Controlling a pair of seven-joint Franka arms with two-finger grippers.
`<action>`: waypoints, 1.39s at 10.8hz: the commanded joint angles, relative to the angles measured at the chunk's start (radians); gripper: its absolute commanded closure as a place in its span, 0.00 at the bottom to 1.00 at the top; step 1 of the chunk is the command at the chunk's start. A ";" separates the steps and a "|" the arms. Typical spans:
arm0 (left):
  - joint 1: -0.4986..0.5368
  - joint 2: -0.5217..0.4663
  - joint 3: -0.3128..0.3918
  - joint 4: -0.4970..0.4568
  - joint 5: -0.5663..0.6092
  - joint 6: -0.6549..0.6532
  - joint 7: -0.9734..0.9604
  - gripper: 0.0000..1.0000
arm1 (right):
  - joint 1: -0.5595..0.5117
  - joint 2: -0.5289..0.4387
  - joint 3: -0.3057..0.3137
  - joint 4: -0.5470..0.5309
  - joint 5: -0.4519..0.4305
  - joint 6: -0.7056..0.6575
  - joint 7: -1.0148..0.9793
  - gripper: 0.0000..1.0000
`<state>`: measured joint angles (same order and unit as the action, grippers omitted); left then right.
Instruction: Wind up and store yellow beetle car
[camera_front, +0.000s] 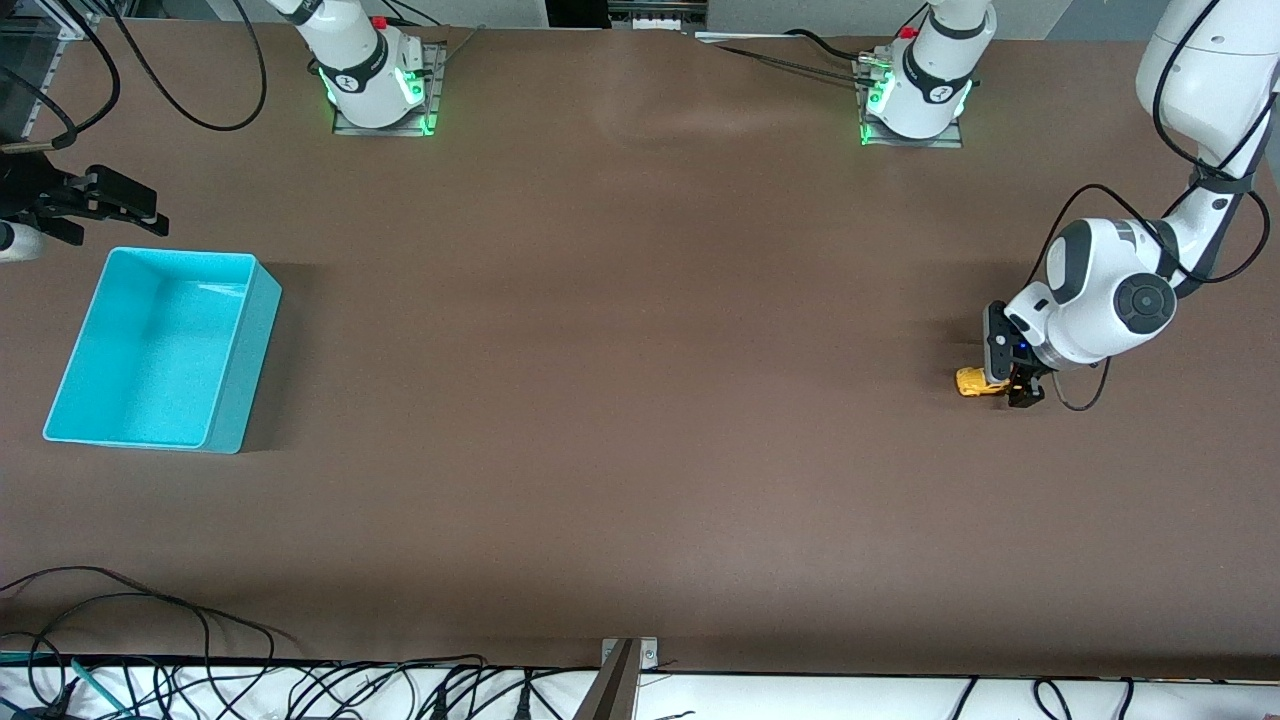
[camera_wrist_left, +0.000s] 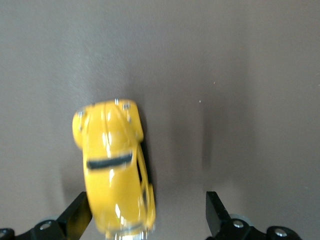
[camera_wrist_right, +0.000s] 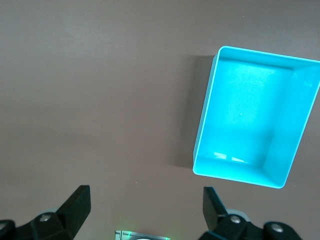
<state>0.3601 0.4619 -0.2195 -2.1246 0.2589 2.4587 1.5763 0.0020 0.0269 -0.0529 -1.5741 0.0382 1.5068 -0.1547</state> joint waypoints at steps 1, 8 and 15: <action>0.010 -0.032 -0.047 0.076 0.016 -0.139 0.010 0.00 | -0.003 -0.002 -0.002 0.013 0.022 -0.010 -0.014 0.00; -0.001 -0.031 -0.176 0.219 0.016 -0.332 -0.076 0.00 | 0.000 -0.002 0.004 0.013 0.023 -0.013 -0.011 0.00; -0.001 -0.023 -0.202 0.242 0.016 -0.373 -0.131 0.00 | 0.000 -0.004 0.001 0.014 0.022 -0.017 -0.014 0.00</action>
<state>0.3559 0.4373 -0.4152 -1.8932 0.2589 2.1065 1.4636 0.0031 0.0269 -0.0489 -1.5741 0.0395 1.5066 -0.1558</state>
